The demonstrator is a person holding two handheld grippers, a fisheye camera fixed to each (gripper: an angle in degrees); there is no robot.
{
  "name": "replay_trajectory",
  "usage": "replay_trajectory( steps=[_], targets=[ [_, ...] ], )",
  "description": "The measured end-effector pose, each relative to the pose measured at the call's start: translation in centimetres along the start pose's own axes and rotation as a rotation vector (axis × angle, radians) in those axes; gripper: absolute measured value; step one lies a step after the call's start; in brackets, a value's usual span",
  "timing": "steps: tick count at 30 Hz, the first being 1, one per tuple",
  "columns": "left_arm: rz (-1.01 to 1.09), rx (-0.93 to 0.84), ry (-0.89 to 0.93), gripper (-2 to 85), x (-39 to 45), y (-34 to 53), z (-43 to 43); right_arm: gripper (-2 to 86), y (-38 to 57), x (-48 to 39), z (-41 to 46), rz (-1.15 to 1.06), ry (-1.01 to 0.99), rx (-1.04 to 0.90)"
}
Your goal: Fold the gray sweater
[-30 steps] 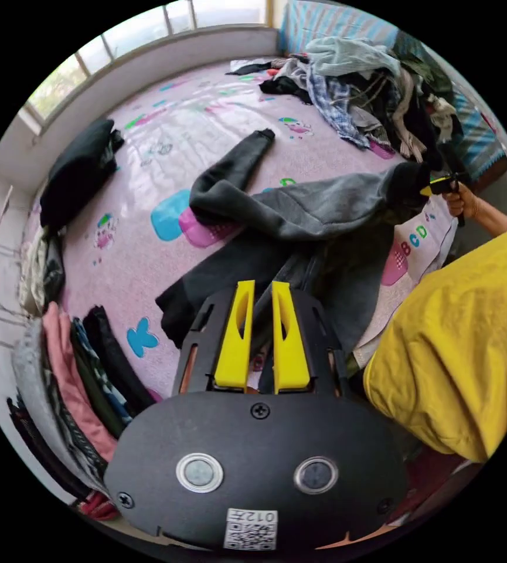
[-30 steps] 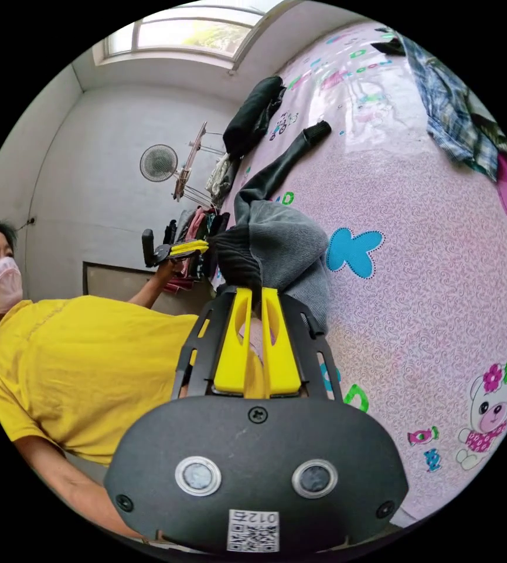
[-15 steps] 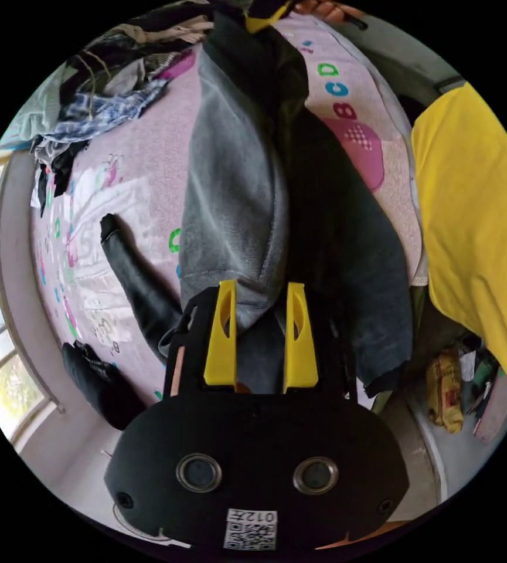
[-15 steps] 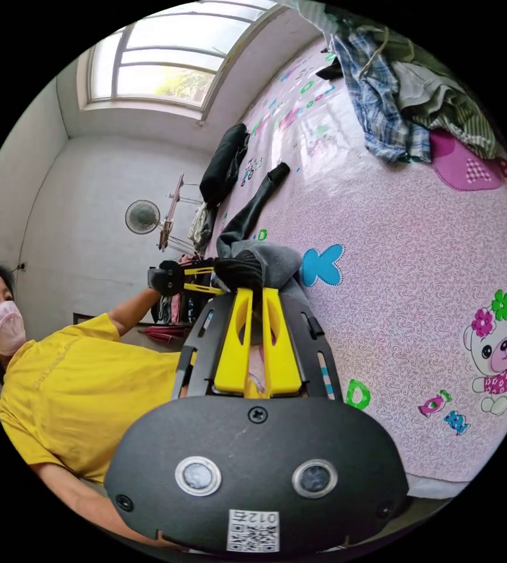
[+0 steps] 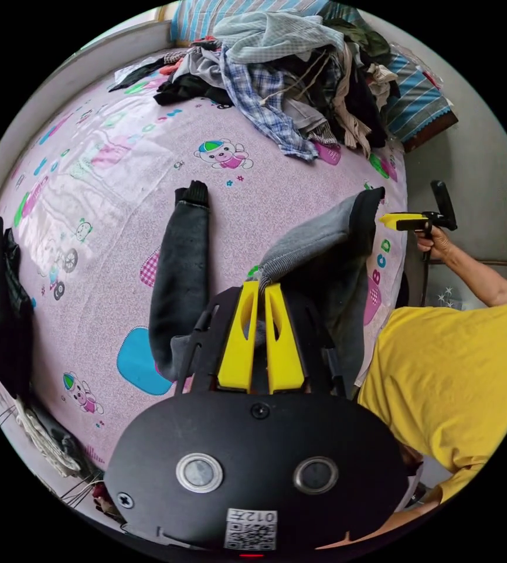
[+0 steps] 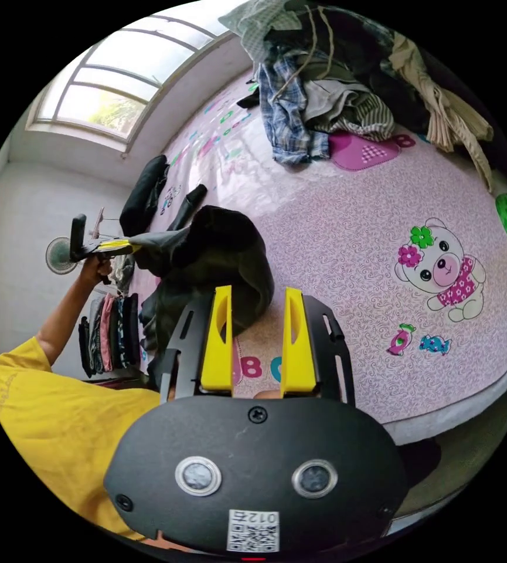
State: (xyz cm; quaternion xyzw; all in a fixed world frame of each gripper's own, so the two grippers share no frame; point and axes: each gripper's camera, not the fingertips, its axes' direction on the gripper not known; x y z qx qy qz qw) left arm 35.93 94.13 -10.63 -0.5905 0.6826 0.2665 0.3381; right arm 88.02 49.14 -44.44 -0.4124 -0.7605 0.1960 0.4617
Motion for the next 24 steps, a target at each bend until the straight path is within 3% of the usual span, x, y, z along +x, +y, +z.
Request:
replay_trajectory(
  steps=[3, 8, 10, 12, 14, 18, 24],
  targets=[
    [0.017, -0.010, -0.018, 0.1, 1.1, -5.1, -0.6, 11.9, 2.2, 0.2, 2.7, 0.043, 0.023, 0.003],
    [-0.017, -0.007, -0.030, -0.1, 3.3, -12.1, -2.9, 8.0, 7.1, 0.0, 7.6, 0.126, -0.098, -0.044],
    [-0.050, 0.012, -0.046, -0.1, 4.2, -13.8, -4.3, 4.3, 10.5, 0.4, 9.8, 0.287, -0.165, -0.029],
    [-0.106, 0.047, -0.071, -0.1, 5.1, -14.9, -6.3, 3.2, 12.7, -0.3, 10.2, 0.311, -0.225, 0.028],
    [-0.205, 0.128, -0.130, -0.2, 6.2, -15.5, -10.8, 2.6, 13.3, -2.7, 9.0, 0.207, -0.233, 0.091],
    [-0.377, 0.319, -0.243, -0.2, 7.8, -14.1, -22.9, 2.1, 11.5, -14.6, 2.3, -0.337, -0.229, 0.174],
    [-0.518, 0.761, -0.412, -0.2, 18.2, -6.8, -49.6, 2.1, 15.5, -31.8, -12.2, -0.804, -0.164, 0.493]
  ],
)
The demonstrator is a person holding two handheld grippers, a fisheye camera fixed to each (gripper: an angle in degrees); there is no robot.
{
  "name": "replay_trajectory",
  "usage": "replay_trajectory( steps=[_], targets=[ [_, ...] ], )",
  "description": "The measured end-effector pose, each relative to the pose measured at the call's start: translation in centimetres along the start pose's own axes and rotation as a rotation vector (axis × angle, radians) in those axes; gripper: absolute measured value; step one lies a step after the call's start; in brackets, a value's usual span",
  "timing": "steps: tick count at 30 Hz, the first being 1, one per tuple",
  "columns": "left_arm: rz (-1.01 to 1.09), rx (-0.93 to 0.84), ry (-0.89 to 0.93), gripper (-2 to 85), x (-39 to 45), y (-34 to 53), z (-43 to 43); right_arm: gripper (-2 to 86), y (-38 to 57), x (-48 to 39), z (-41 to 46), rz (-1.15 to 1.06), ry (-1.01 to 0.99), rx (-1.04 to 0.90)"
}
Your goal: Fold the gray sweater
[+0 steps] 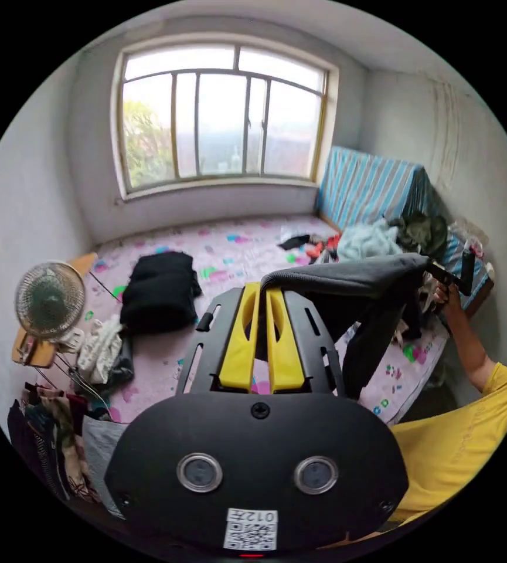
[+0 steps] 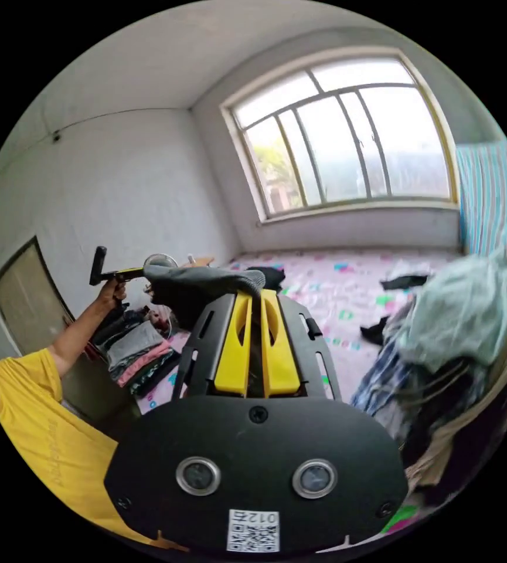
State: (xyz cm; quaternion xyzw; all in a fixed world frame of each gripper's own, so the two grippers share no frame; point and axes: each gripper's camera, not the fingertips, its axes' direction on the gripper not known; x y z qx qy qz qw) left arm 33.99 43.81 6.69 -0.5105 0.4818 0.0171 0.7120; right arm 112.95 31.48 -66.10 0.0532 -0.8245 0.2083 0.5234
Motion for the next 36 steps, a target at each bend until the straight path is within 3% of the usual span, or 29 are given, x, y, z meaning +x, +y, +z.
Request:
replay_trajectory(
  steps=[2, 4, 8, 11, 24, 30, 36],
  targets=[
    [0.003, 0.194, -0.024, -0.3, 2.6, -2.9, -11.3, 2.1, -2.7, -4.8, -2.7, -0.143, 0.079, 0.035],
    [0.018, 0.277, -0.048, -0.3, 5.4, -4.8, -18.0, 2.0, -4.8, -11.1, -5.4, -0.293, 0.171, 0.037],
    [0.104, 0.281, -0.231, -0.3, 14.4, -8.6, -26.1, 2.0, -5.2, -18.5, -8.7, -0.413, 0.268, 0.089],
    [0.092, 0.329, -0.218, -0.3, 18.0, -10.0, -30.3, 2.0, -4.4, -22.2, -10.8, -0.421, 0.298, 0.109],
    [0.168, 0.273, -0.168, -0.2, 27.7, -11.9, -36.2, 2.0, 3.5, -28.5, -14.6, -0.363, 0.233, 0.110],
    [0.178, 0.298, -0.098, -0.2, 29.8, -4.6, -37.0, 2.0, 12.2, -30.0, -17.1, -0.387, 0.151, 0.169],
    [0.198, 0.438, -0.135, -0.2, 33.3, 6.7, -42.7, 2.1, 19.4, -31.3, -21.1, -0.357, 0.118, 0.287]
  ],
)
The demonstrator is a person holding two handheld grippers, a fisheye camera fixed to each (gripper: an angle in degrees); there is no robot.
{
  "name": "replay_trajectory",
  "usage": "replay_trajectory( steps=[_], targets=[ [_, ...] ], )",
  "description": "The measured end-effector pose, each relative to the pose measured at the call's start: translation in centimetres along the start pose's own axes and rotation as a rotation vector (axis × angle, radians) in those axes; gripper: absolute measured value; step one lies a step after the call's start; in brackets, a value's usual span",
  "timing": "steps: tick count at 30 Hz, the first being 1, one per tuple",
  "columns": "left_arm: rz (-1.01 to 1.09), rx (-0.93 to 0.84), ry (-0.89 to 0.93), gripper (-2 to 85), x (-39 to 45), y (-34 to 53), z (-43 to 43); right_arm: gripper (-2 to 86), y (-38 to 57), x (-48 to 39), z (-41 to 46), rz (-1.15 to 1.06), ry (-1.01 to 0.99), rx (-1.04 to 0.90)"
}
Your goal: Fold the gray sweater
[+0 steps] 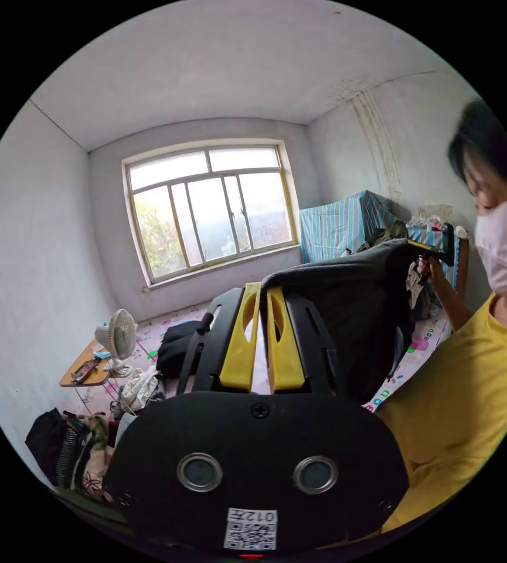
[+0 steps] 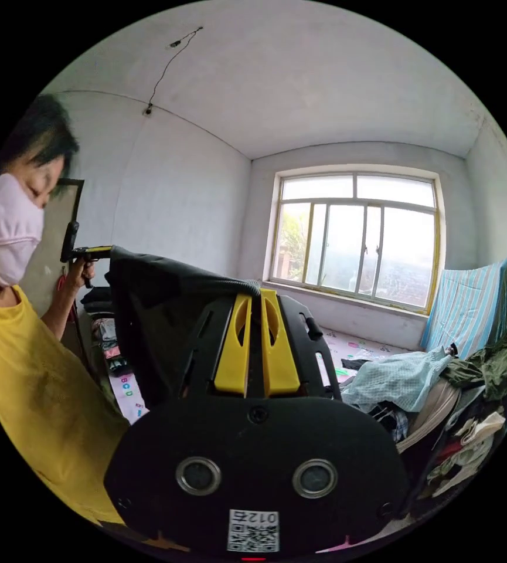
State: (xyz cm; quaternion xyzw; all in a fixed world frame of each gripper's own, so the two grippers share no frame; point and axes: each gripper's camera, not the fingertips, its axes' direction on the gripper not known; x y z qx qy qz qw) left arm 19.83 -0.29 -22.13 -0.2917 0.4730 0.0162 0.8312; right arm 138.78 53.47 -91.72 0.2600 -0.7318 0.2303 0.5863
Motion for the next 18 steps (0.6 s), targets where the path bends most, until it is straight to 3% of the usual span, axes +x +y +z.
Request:
replay_trajectory(
  steps=[5, 12, 18],
  targets=[
    [0.059, 0.014, -0.112, -0.2, 0.6, 0.8, -5.8, 2.2, -0.2, 0.0, -1.3, -0.019, 0.056, 0.053],
    [0.067, -0.006, -0.153, -0.2, -6.9, -0.7, -4.5, 2.2, -3.1, 5.9, 3.5, -0.004, 0.051, 0.124],
    [-0.015, -0.232, -0.044, -0.2, -21.1, 0.6, 7.5, 2.3, -3.2, 16.0, 18.4, 0.053, 0.053, -0.199]
  ],
)
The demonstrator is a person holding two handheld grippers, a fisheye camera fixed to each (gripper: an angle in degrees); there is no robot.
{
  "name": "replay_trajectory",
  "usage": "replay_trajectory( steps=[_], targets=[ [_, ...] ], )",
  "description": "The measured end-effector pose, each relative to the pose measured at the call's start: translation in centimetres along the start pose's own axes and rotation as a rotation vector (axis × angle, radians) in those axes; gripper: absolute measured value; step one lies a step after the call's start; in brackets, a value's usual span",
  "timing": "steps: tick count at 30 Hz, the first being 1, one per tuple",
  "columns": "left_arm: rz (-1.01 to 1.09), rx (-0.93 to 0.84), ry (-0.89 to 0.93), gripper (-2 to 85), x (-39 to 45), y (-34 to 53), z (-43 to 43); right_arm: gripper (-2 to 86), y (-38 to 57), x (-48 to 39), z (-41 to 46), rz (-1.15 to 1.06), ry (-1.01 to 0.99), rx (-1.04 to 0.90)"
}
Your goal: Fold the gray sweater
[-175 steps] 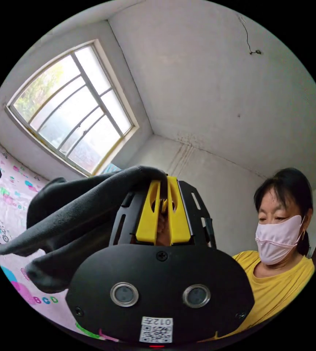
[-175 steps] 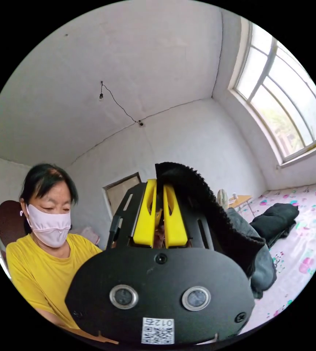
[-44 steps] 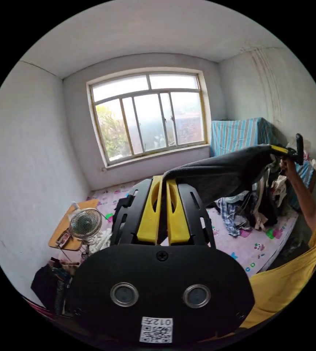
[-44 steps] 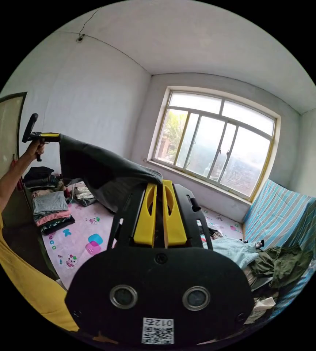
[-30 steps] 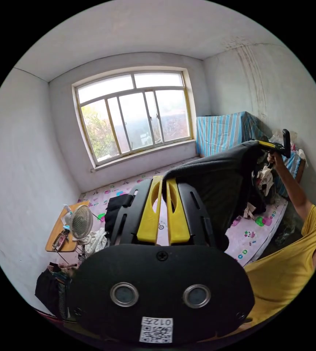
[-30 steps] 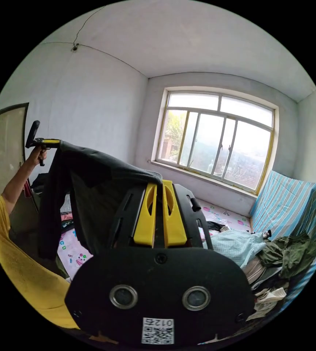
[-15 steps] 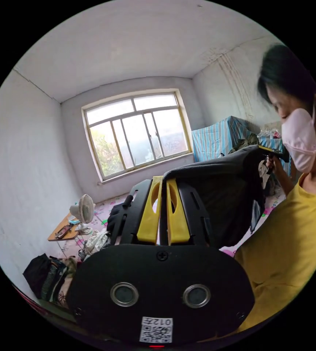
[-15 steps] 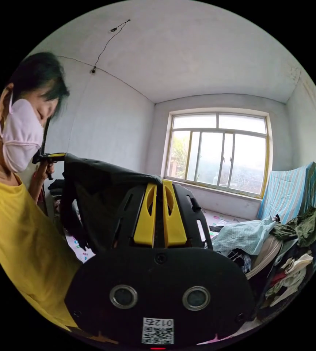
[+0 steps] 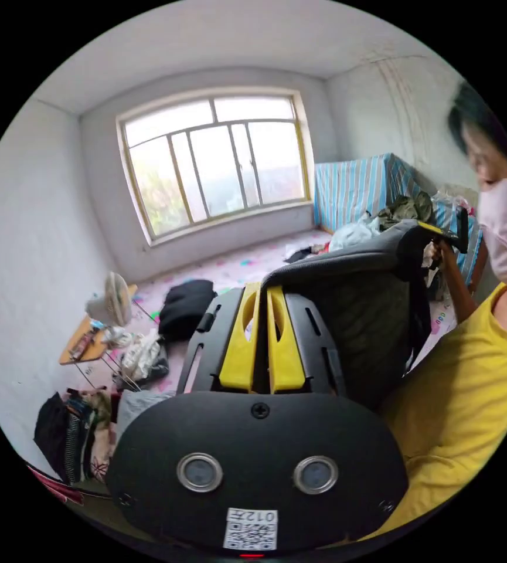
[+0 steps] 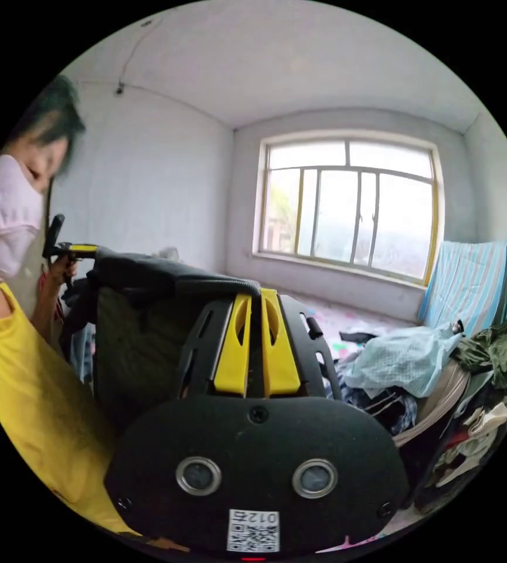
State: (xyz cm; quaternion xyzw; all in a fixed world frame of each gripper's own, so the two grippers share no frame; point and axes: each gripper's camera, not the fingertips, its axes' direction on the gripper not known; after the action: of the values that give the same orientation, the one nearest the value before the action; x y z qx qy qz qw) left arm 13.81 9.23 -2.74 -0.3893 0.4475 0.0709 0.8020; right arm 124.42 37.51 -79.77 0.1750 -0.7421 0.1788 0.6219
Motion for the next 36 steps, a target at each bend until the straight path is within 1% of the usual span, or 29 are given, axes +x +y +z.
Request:
replay_trajectory(
  steps=[1, 2, 3, 4, 5, 6, 7, 8, 9, 10, 11, 13, 16, 19, 22, 24, 26, 29, 30, 31, 33, 36],
  targets=[
    [-0.028, -0.075, 0.053, -0.1, -3.8, -0.2, 5.0, 2.3, -0.3, 2.4, 5.1, -0.002, 0.022, -0.108],
    [-0.060, -0.156, 0.107, -0.1, -7.8, -0.1, 11.0, 2.3, -0.3, 3.7, 7.9, 0.004, 0.023, -0.165],
    [-0.076, -0.199, 0.126, -0.1, -9.8, 0.0, 14.3, 2.3, -0.1, 6.6, 13.8, 0.032, 0.008, -0.255],
    [-0.117, -0.295, 0.145, -0.1, -13.9, 0.4, 21.5, 2.4, 0.2, 9.9, 19.9, 0.098, -0.035, -0.337],
    [-0.190, -0.386, 0.158, 0.0, -18.0, 1.4, 29.2, 2.4, 0.5, 11.6, 23.1, 0.142, -0.063, -0.386],
    [-0.230, -0.430, 0.169, 0.0, -19.9, 2.2, 32.9, 2.2, 1.3, 14.6, 29.1, 0.204, -0.066, -0.491],
    [-0.328, -0.535, 0.193, 0.1, -23.8, 4.3, 40.2, 2.1, 2.4, 17.0, 34.6, 0.262, -0.052, -0.632],
    [-0.454, -0.641, 0.234, 0.2, -27.5, 7.0, 46.2, 2.0, 3.1, 18.1, 36.9, 0.286, -0.043, -0.701],
    [-0.506, -0.686, 0.250, 0.2, -29.0, 8.6, 48.6, 1.7, 4.1, 19.7, 40.2, 0.313, 0.011, -0.775],
    [-0.584, -0.759, 0.239, 0.3, -31.5, 11.5, 51.9, 1.3, 4.7, 20.9, 41.8, 0.330, 0.044, -0.778],
    [-0.633, -0.758, 0.200, 0.4, -33.5, 14.0, 53.3, 1.3, 4.9, 21.4, 42.4, 0.337, 0.039, -0.777],
    [-0.661, -0.733, 0.197, 0.4, -36.0, 17.2, 54.1, 1.4, 6.1, 23.0, 44.2, 0.326, -0.035, -0.806],
    [-0.618, -0.733, 0.290, 0.4, -38.8, 22.5, 54.1, 1.8, 9.1, 24.4, 45.0, 0.298, -0.100, -0.892],
    [-0.535, -0.800, 0.388, 0.4, -38.5, 29.3, 52.0, 1.9, 12.9, 25.4, 44.6, 0.330, -0.203, -0.994],
    [-0.468, -0.898, 0.473, 0.4, -36.1, 37.0, 48.7, 1.7, 16.1, 25.4, 43.6, 0.314, -0.230, -1.081],
    [-0.440, -0.946, 0.467, 0.4, -35.0, 41.1, 46.8, 1.5, 17.4, 25.7, 43.5, 0.304, -0.222, -1.120],
    [-0.377, -1.003, 0.393, 0.4, -34.9, 45.4, 45.4, 1.1, 18.1, 26.3, 44.1, 0.270, -0.200, -1.162],
    [-0.333, -1.098, 0.361, 0.4, -36.6, 50.0, 45.9, 0.5, 18.7, 27.4, 46.0, 0.184, -0.166, -1.227],
    [-0.321, -1.120, 0.354, 0.4, -37.0, 50.7, 46.1, 0.4, 18.7, 28.0, 46.7, 0.139, -0.148, -1.248],
    [-0.287, -1.164, 0.316, 0.5, -38.1, 52.1, 46.3, 0.4, 18.1, 29.0, 47.1, 0.112, -0.142, -1.225],
    [-0.258, -1.164, 0.300, 0.5, -40.2, 53.3, 45.9, 0.4, 17.2, 30.7, 47.9, 0.112, -0.146, -1.237],
    [-0.247, -1.202, 0.293, 0.4, -44.0, 55.0, 45.3, 0.5, 16.0, 33.6, 49.3, 0.084, -0.175, -1.341]
  ],
)
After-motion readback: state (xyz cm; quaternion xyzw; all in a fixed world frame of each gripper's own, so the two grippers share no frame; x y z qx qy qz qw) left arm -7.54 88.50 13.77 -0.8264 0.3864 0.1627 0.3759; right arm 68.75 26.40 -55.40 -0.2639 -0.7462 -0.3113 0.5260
